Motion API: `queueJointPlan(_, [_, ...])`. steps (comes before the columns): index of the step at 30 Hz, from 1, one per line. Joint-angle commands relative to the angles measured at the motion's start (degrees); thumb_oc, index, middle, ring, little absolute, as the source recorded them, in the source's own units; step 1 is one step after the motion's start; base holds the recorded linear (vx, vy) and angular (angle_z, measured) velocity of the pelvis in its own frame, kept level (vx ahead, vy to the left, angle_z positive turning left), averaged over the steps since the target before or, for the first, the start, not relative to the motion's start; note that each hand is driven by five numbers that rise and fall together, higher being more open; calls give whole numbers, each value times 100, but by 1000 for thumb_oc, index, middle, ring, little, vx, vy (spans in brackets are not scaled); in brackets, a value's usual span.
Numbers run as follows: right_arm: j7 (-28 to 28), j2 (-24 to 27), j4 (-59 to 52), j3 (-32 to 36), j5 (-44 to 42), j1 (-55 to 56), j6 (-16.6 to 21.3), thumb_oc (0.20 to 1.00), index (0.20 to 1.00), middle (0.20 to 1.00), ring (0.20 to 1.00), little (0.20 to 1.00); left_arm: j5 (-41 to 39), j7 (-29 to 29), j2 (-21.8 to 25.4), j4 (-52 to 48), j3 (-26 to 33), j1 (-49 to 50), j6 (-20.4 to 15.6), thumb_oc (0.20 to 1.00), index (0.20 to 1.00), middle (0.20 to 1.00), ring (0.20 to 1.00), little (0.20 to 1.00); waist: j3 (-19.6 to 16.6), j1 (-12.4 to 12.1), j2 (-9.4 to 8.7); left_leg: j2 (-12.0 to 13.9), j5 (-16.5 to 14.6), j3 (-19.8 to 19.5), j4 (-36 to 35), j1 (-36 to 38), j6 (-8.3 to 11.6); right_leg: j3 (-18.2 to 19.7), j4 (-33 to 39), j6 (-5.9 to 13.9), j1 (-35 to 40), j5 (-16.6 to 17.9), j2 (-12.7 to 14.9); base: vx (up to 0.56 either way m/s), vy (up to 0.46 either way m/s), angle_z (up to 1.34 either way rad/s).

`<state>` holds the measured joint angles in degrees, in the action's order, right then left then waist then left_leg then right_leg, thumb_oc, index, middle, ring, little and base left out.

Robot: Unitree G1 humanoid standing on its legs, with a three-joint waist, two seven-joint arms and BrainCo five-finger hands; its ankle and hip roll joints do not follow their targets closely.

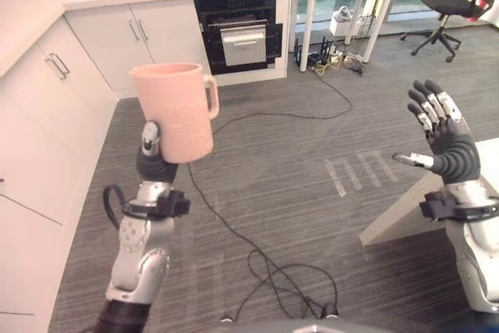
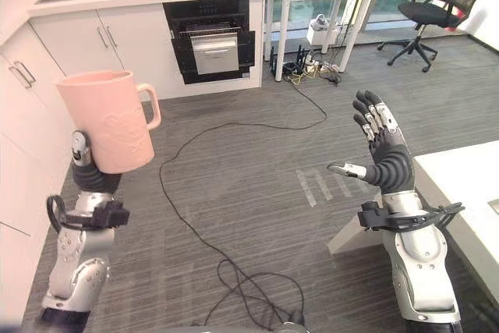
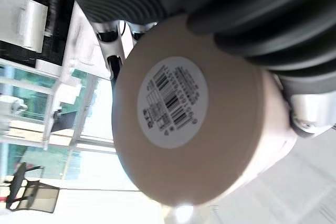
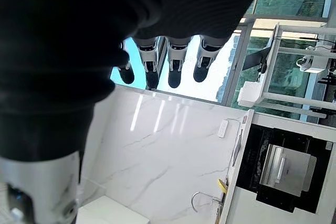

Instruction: Place the dishes in the dishwasher.

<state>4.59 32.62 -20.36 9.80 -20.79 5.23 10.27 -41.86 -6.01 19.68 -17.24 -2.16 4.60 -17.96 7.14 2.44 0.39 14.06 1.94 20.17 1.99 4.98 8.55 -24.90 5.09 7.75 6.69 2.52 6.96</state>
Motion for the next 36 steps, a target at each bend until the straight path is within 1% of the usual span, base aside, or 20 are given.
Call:
queueJointPlan(1, [-4, 159, -461, 417, -482, -319, 19, 1000, 1000, 1000, 1000, 1000, -232, -266, 352, -514, 241, -314, -195, 200, 200, 200, 200, 200, -20, 4, -269, -237, -760, 593, 902, -261, -348, 41, -236, -103, -15, -404, 372, 61, -396, 12])
queueJointPlan(2, [-66, 239, -463, 422, -429, -366, -6, 1000, 1000, 1000, 1000, 1000, -241, -206, 342, -574, 205, -346, -178, 200, 200, 200, 200, 200, 84, -42, -289, -106, -591, 413, 1566, -746, -198, 124, -144, -188, 94, -403, 299, 5, -223, 15])
queueJointPlan(3, [-141, 269, -431, 376, -376, -469, 17, 1000, 1000, 1000, 1000, 1000, -269, -195, 338, -542, 177, -424, -191, 200, 200, 200, 200, 200, 120, -26, -249, -90, -522, 467, 1445, -897, -195, 115, -146, -184, 101, -408, 275, -34, -97, 14])
queueJointPlan(4, [-127, 281, -413, 351, -369, -527, 102, 1000, 1000, 1000, 1000, 1000, -271, -155, 356, -490, 189, -489, -236, 200, 200, 200, 200, 200, 168, 2, -212, -124, -599, 535, 1139, -845, -242, 123, -292, -155, 65, -488, 317, -53, 73, 9])
queueJointPlan(5, [-162, 256, -391, 285, -328, -594, 184, 1000, 1000, 1000, 1000, 1000, -256, -134, 355, -452, 175, -534, -271, 200, 200, 200, 200, 200, 181, 43, -168, -96, -553, 673, 846, -613, -287, 82, -361, -147, 31, -489, 335, -26, 145, -13])
queueJointPlan(6, [-194, 150, -371, 212, -247, -640, 271, 1000, 1000, 1000, 1000, 1000, -171, -77, 340, -362, 137, -603, -360, 200, 200, 200, 200, 200, 152, 70, -119, -176, -504, 633, 527, -408, -340, -5, -415, -107, -3, -479, 375, 32, 196, -44])
queueJointPlan(7, [-139, 48, -349, 210, -236, -574, 373, 1000, 1000, 1000, 1000, 1000, -105, -21, 309, -258, 121, -686, -439, 200, 200, 200, 200, 200, 89, 109, -79, -302, -388, 513, 122, -226, -365, 1, -450, -51, -19, -488, 384, 77, 214, -46])
queueJointPlan(9, [87, -32, -423, 331, -241, -309, 421, 1000, 1000, 1000, 1000, 1000, -69, -86, 289, -260, 215, -687, -455, 200, 200, 200, 200, 200, -43, 161, -53, -402, -320, 458, -247, -23, -386, -23, -447, -7, -30, -503, 414, 94, 170, 3])
queueJointPlan(13, [175, -15, -420, 396, -292, -237, 368, 1000, 1000, 1000, 1000, 1000, -116, -95, 272, -277, 305, -639, -391, 200, 200, 200, 200, 200, -149, 133, -29, -491, -296, 335, -448, 54, -395, 9, -470, 65, -39, -539, 464, 21, 119, 27])
queueJointPlan(16, [211, -113, -521, 314, -105, -244, 332, 1000, 1000, 1000, 1000, 1000, -130, -65, 262, -321, 373, -551, -372, 200, 200, 200, 200, 200, -167, 91, -27, -554, -317, 310, -556, 115, -454, 10, -479, 138, -61, -518, 533, -3, 75, 38])
queueJointPlan(21, [130, -92, -530, 274, -49, -229, 322, 1000, 1000, 1000, 1000, 1000, -162, -127, 288, -332, 377, -485, -413, 200, 200, 200, 200, 200, -193, 47, -51, -598, -350, 269, -623, 160, -511, -7, -510, 175, -77, -514, 556, 6, 18, 7])
queueJointPlan(25, [134, -68, -551, 266, -12, -190, 361, 1000, 1000, 1000, 1000, 1000, -159, -80, 303, -369, 379, -465, -449, 200, 200, 200, 200, 200, -216, 42, -67, -588, -337, 246, -631, 155, -516, 49, -450, 150, -87, -476, 514, 30, -33, -5])
queueJointPlan(26, [-258, -164, -344, -33, -233, -422, 649, 1000, 1000, 1000, 1000, 1000, 779, 1086, 263, -390, 471, -540, -1054, 200, 200, 200, 200, 200, -117, 87, -112, -423, -448, 479, 255, -631, -336, 96, -133, -187, -62, -558, 169, 41, -39, -5])
queueJointPlan(29, [-18, -180, -383, 56, -389, -363, 668, 1000, 1000, 1000, 1000, 1000, 759, 994, 210, -376, 436, -588, -993, 200, 200, 200, 200, 200, -208, 132, -135, -381, -427, 493, 180, -548, -310, 97, -138, -203, -38, -589, 165, 64, -25, -3])
queueJointPlan(33, [35, -174, -399, 79, -385, -346, 553, 1000, 1000, 1000, 1000, 1000, 604, 920, 159, -371, 472, -502, -945, 200, 200, 200, 200, 200, -259, 101, -154, -268, -371, 460, 242, -614, -237, 158, -131, -259, 25, -670, 92, 64, -93, 3])
queueJointPlan(34, [62, -147, -423, 104, -409, -322, 527, 1000, 1000, 1000, 1000, 1000, 553, 884, 156, -378, 503, -462, -904, 200, 200, 200, 200, 200, -258, 97, -163, -243, -375, 482, 355, -647, -232, 154, -138, -287, 29, -690, 75, 62, -146, 6])
queueJointPlan(35, [93, -110, -444, 138, -466, -285, 498, 1000, 1000, 1000, 1000, 1000, 480, 842, 160, -376, 542, -417, -864, 200, 200, 200, 200, 200, -248, 95, -182, -229, -425, 504, 634, -709, -235, 145, -162, -329, 22, -711, 58, 57, -191, 7])
queueJointPlan(36, [158, -63, -419, 159, -601, -275, 476, 1000, 1000, 1000, 1000, 1000, 446, 810, 169, -351, 587, -384, -849, 200, 200, 200, 200, 200, -221, 99, -223, -215, -528, 569, 1060, -784, -255, 129, -194, -387, 15, -747, 58, 86, -268, 4])
